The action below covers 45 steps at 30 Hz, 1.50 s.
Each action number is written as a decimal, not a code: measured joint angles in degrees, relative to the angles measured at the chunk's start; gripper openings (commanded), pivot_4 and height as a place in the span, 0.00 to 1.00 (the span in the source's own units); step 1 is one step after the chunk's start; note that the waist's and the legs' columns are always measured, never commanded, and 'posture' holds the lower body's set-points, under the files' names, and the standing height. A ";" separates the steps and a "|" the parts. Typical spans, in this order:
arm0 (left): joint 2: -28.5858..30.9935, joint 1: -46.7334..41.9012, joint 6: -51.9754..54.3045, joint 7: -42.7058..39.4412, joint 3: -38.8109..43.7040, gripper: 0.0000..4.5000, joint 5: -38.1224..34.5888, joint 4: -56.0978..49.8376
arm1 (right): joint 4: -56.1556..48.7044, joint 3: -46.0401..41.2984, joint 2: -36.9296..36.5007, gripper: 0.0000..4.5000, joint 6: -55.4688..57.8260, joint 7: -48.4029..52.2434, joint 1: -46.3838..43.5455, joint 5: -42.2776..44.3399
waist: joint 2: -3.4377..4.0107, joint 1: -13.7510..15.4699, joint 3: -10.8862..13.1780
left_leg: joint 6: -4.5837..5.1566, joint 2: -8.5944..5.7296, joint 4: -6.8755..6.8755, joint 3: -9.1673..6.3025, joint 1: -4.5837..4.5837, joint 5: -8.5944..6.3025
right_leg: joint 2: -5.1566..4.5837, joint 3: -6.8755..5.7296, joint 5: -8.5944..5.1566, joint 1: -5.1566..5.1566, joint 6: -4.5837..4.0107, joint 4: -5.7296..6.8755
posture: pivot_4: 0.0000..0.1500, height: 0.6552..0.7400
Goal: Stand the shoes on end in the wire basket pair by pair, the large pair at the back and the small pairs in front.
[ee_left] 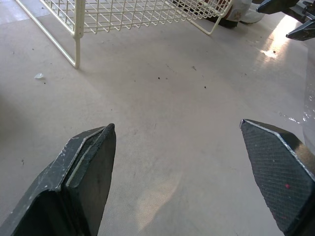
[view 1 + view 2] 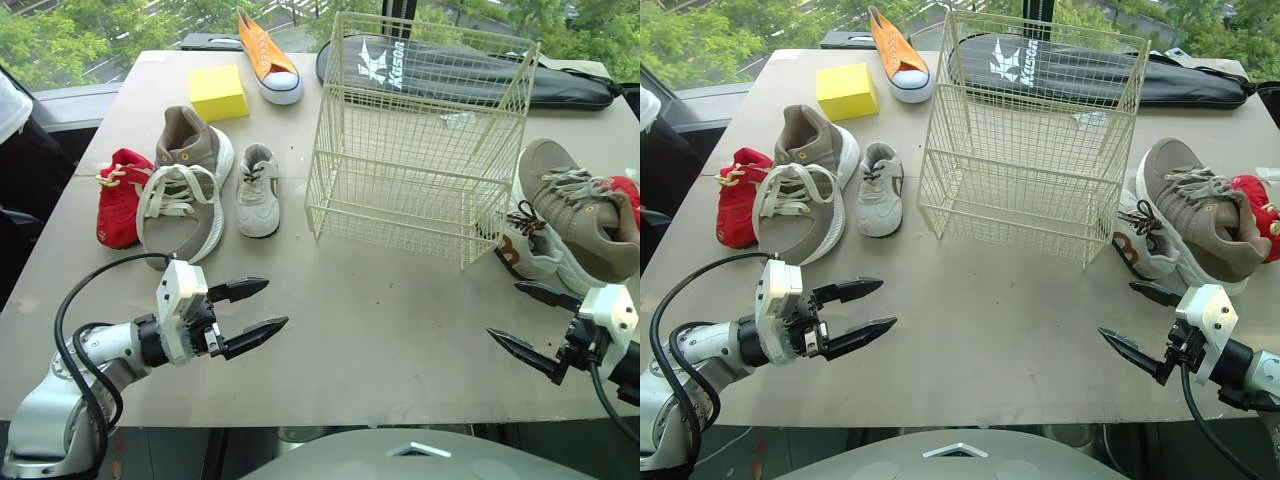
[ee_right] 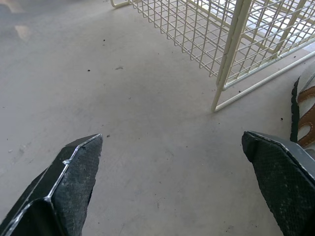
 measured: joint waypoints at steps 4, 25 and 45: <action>0.13 -5.05 3.59 1.83 -0.03 0.98 -3.95 -0.19 | -0.61 -0.01 2.91 1.00 0.03 -1.86 -0.59 1.42 | -0.10 0.55 0.03 | -0.02 0.01 0.01 -0.11 -0.02 0.01 | 0.03 -0.07 0.00 0.01 0.00 0.01 | 1.00 1.00; -3.28 -52.14 21.51 3.09 -23.15 0.98 -17.30 -0.06 | -15.28 -27.21 8.21 1.00 16.69 -30.96 9.73 14.92 | -0.16 0.94 -0.09 | 0.20 -0.08 -0.02 0.09 0.11 0.19 | 0.92 0.85 0.00 0.16 0.02 -0.03 | 1.00 1.00; -6.35 -46.20 18.92 7.87 -20.80 1.00 -15.17 -5.05 | 2.10 -18.74 0.64 0.89 31.55 -41.25 -11.53 5.54 | -0.27 0.82 -0.14 | 0.23 -0.15 0.02 0.07 0.10 0.22 | 1.65 2.00 0.00 0.15 0.02 -0.04 | 1.00 1.00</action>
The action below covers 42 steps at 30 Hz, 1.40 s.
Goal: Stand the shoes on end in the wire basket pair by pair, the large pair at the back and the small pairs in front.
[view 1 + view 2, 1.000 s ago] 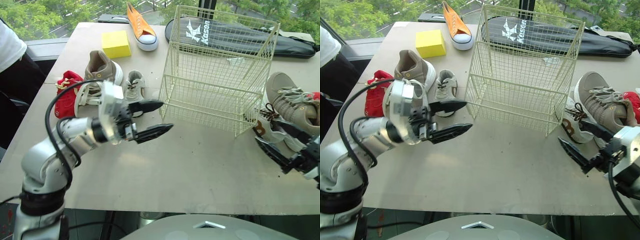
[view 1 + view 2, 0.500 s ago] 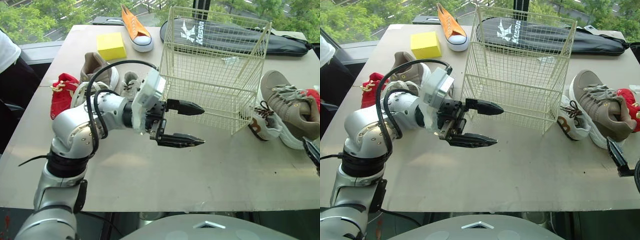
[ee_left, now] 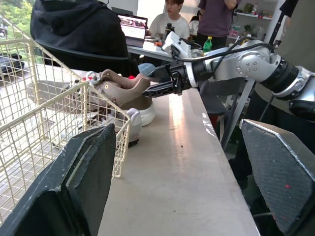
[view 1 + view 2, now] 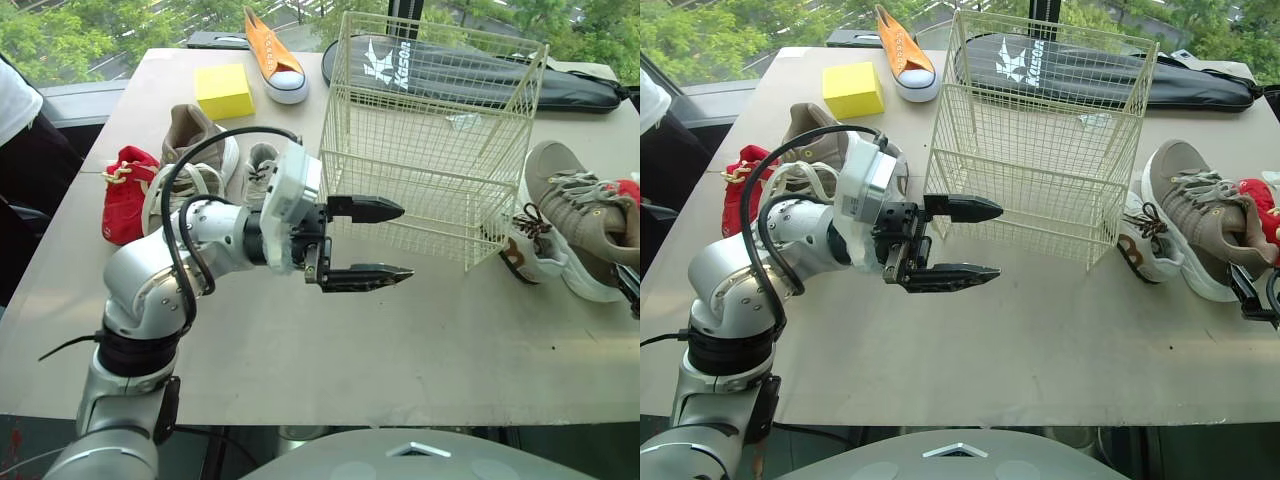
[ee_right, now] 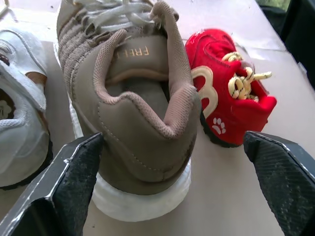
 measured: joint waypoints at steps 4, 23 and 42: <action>2.16 2.36 0.56 0.21 2.68 1.00 -1.83 -1.13 | 1.88 2.44 0.06 0.52 1.03 1.14 -3.57 0.24 | -0.16 -0.46 -0.08 | 0.01 0.05 0.09 -0.05 0.01 0.00 | 0.33 0.51 0.00 0.02 0.00 0.04 | 1.00 1.00; 3.08 -5.87 9.59 14.26 14.10 1.00 -31.55 13.98 | -13.51 -5.14 11.84 0.00 -11.55 4.32 -0.88 10.14 | 0.03 -1.07 0.09 | -0.04 0.03 0.15 0.06 0.13 0.02 | 0.37 0.99 -0.08 -0.16 0.11 0.61 | 1.00 1.00; 11.61 -44.77 23.03 10.70 6.85 1.00 -15.64 49.73 | -1.55 -1.93 -39.07 0.00 -12.54 41.17 -24.25 18.47 | -0.48 -1.04 0.36 | -0.03 -0.25 0.16 0.04 -0.08 0.06 | 0.32 1.03 -0.11 -0.16 0.11 0.34 | 1.00 1.00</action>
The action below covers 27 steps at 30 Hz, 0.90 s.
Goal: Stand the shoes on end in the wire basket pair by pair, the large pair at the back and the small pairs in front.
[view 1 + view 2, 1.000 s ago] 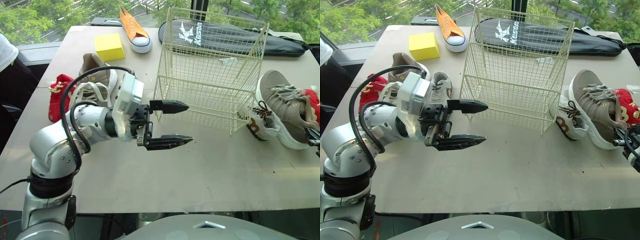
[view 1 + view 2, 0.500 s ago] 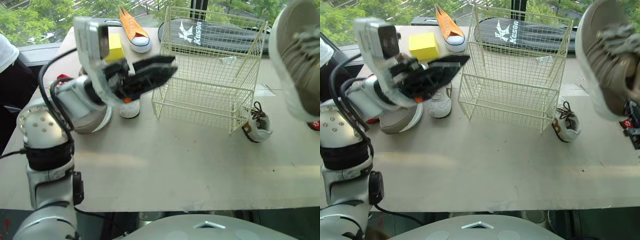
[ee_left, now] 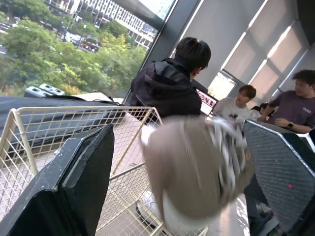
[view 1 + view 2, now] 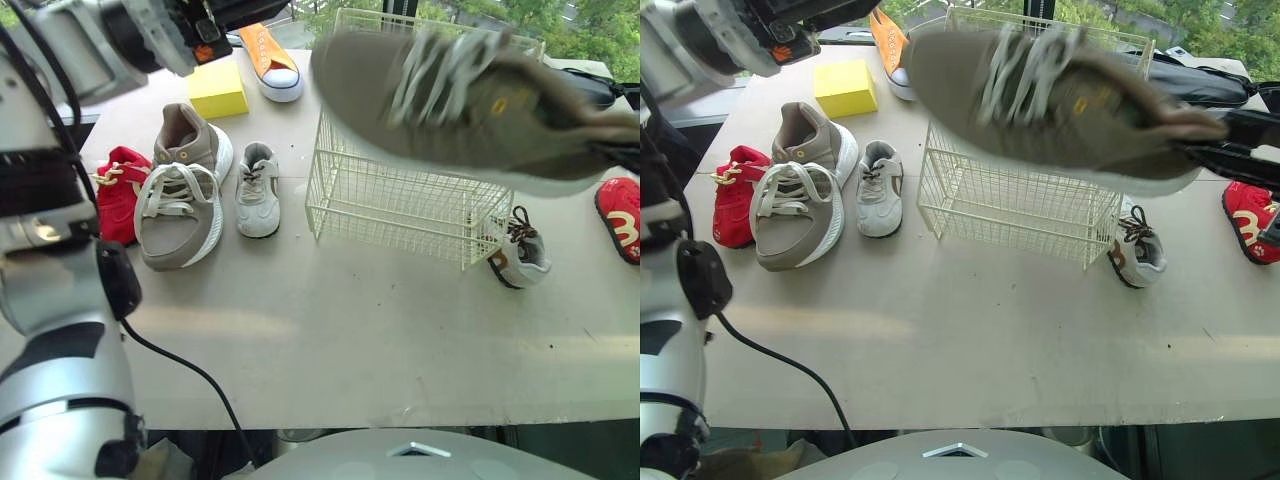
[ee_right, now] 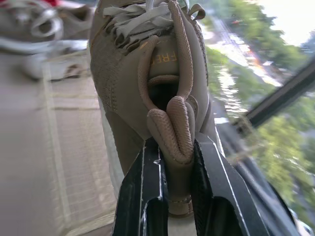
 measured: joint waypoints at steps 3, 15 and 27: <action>3.20 -2.80 0.36 -14.30 -9.51 1.00 8.09 -2.89 | 5.07 12.05 -3.32 0.00 -5.14 6.61 -11.51 -0.22 | -0.02 0.05 0.02 | 0.10 -0.07 0.03 0.05 -0.01 -0.08 | -0.25 -0.04 -0.06 0.01 0.11 -0.07 | 1.00 1.00; 0.68 -6.16 -10.60 -47.14 -29.91 0.63 30.04 -4.94 | 14.33 44.39 6.43 0.00 -8.94 20.49 -50.16 -12.11 | 0.12 0.03 0.27 | 0.10 -0.11 0.11 0.01 -0.72 -0.07 | -0.21 -0.09 0.04 -0.71 0.22 0.18 | 1.00 1.00; -2.44 1.18 0.60 -39.15 -19.76 0.05 28.92 -9.98 | 13.40 40.16 11.94 0.82 -2.65 14.12 -50.07 -14.85 | 0.03 0.09 0.21 | 0.12 -0.11 0.31 -0.08 -0.86 -0.06 | -0.33 -0.10 0.10 -0.77 0.33 0.37 | 1.00 1.00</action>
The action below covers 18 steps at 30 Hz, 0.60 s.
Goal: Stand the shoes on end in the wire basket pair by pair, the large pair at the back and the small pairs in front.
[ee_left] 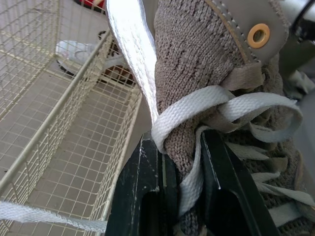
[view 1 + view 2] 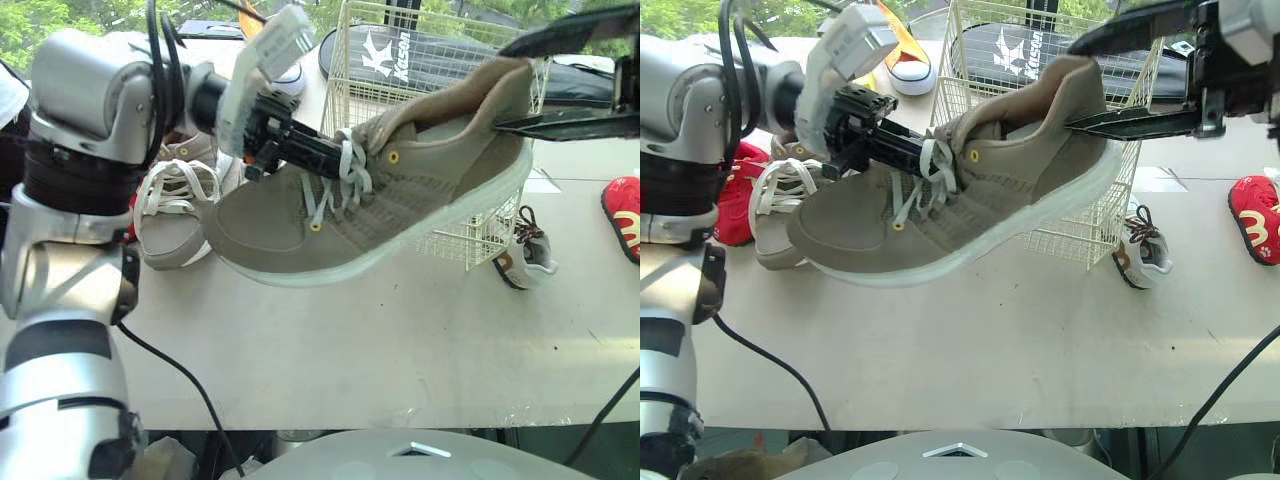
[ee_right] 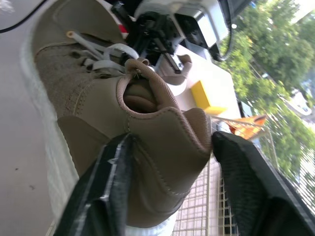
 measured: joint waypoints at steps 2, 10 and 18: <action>-1.43 0.74 2.61 5.33 5.59 0.05 -1.62 -1.17 | -1.53 -3.14 -0.70 0.91 4.43 -3.83 4.22 0.54 | -0.02 -0.02 -0.02 | 0.00 0.00 0.02 -0.03 0.00 0.00 | -0.05 0.01 0.01 0.01 0.01 0.03 | 1.00 1.00; -10.30 8.13 -2.74 30.03 24.82 0.05 -1.10 -11.78 | -5.78 -21.06 13.10 0.91 29.30 -33.96 14.10 18.51 | -0.11 -0.05 -0.12 | -0.35 0.02 -0.04 -0.17 0.23 0.20 | -0.39 -0.04 0.13 0.18 -0.14 0.11 | 1.00 1.00; -17.85 19.06 -26.20 40.23 19.61 0.05 11.59 -20.48 | -7.50 -11.26 34.85 0.91 31.15 -71.06 9.27 39.85 | -0.01 0.06 -0.10 | -0.56 0.06 -0.25 -0.07 0.63 0.34 | -0.24 0.05 0.26 0.40 -0.52 0.16 | 1.00 1.00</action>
